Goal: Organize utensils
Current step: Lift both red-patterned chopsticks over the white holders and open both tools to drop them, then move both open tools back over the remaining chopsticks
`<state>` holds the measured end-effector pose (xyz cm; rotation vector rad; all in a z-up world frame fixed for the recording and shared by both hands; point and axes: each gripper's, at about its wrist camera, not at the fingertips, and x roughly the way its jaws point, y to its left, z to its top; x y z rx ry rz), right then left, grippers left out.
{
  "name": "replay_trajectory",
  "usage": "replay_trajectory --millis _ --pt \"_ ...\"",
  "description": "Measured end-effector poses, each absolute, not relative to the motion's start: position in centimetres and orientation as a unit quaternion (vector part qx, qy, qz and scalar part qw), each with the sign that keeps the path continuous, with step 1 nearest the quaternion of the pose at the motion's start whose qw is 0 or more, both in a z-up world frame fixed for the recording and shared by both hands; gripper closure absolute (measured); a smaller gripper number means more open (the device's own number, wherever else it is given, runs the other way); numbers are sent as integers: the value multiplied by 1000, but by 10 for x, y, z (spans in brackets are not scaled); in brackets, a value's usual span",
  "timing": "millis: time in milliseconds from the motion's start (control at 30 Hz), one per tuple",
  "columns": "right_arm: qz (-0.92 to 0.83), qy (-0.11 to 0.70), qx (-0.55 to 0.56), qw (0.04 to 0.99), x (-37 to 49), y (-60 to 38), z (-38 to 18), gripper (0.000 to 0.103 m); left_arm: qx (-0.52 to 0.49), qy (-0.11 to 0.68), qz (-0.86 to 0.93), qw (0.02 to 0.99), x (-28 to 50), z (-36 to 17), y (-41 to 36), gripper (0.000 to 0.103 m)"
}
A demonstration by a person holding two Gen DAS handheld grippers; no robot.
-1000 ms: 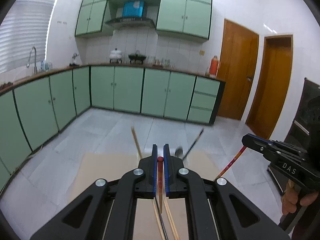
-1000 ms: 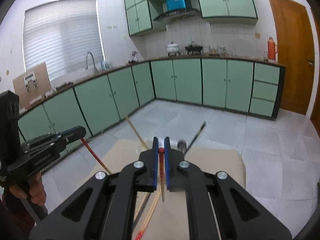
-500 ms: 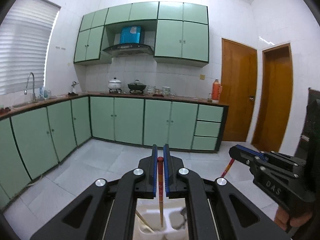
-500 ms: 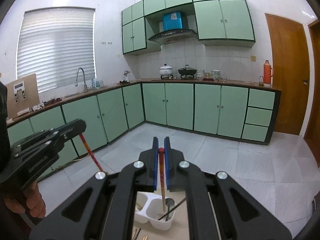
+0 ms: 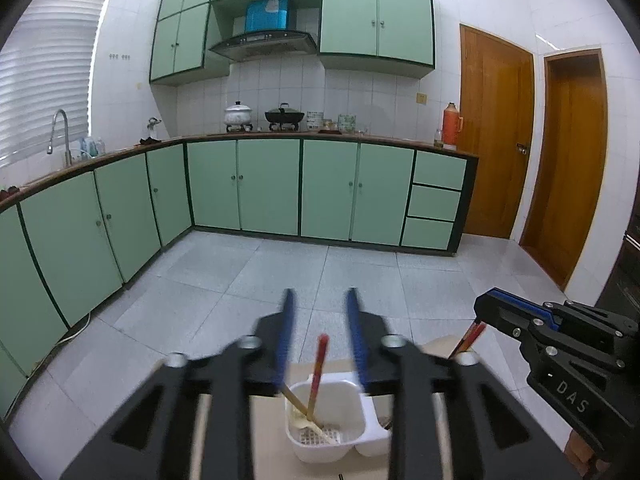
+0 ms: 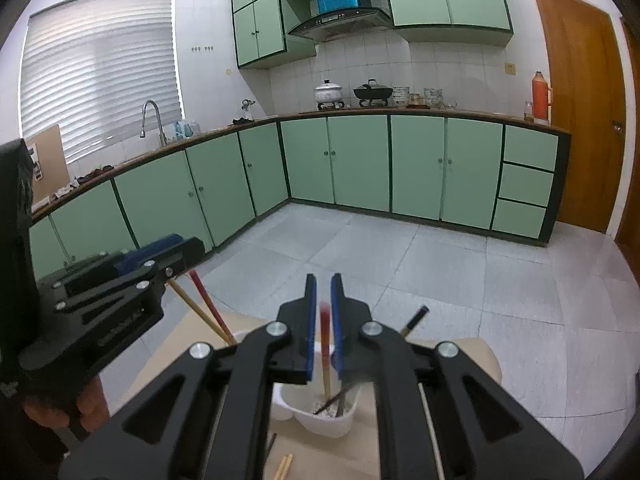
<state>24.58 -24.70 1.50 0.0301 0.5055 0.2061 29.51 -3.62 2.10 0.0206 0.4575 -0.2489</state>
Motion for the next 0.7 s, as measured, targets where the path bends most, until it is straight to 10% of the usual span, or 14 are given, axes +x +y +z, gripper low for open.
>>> replay_trajectory --millis 400,700 --pt "10 136 -2 991 143 -268 21 19 -7 166 -109 980 214 28 -10 24" --pt "-3 166 35 985 67 -271 -37 14 -7 210 -92 973 134 -22 7 18"
